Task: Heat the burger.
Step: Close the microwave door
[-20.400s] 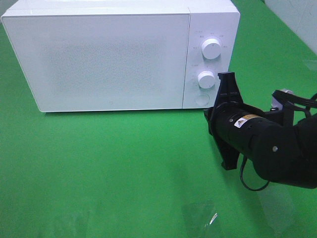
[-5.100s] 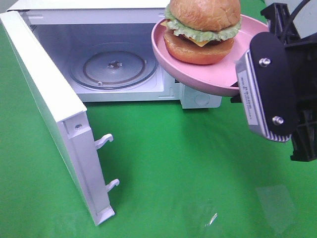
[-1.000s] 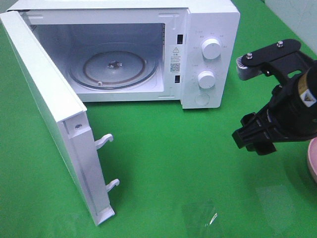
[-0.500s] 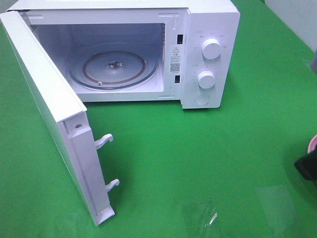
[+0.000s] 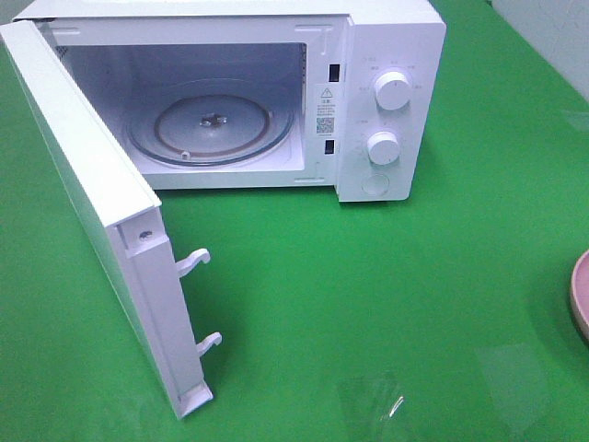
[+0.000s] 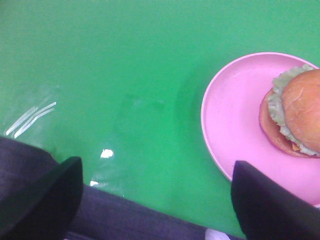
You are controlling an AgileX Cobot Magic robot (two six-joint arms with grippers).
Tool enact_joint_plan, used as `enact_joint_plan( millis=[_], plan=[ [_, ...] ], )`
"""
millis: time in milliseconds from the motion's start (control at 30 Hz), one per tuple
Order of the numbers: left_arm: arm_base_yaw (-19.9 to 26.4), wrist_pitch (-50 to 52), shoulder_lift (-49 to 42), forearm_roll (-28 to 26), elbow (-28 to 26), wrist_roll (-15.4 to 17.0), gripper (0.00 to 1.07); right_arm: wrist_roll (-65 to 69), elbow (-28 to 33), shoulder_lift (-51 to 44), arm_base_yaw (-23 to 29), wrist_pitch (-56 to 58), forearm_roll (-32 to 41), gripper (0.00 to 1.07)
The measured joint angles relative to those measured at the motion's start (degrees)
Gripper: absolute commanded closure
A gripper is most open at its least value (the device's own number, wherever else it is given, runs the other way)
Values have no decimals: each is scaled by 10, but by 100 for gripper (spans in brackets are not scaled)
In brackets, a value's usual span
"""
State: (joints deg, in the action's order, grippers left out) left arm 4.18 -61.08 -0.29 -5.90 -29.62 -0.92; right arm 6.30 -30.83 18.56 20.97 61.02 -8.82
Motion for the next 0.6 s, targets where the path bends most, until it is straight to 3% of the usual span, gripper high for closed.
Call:
enact_joint_plan(
  millis=[100,233,600],
  plan=[
    [0,0,0,0,0,0,6,-1,0,-11,-11,-7,5,31],
    [0,0,0,0,0,0,6,-9,0,-69,-76,-41,43,31],
    [0,0,0,0,0,0,6,-44,10,-143,-155,-80,45,31]
  ],
)
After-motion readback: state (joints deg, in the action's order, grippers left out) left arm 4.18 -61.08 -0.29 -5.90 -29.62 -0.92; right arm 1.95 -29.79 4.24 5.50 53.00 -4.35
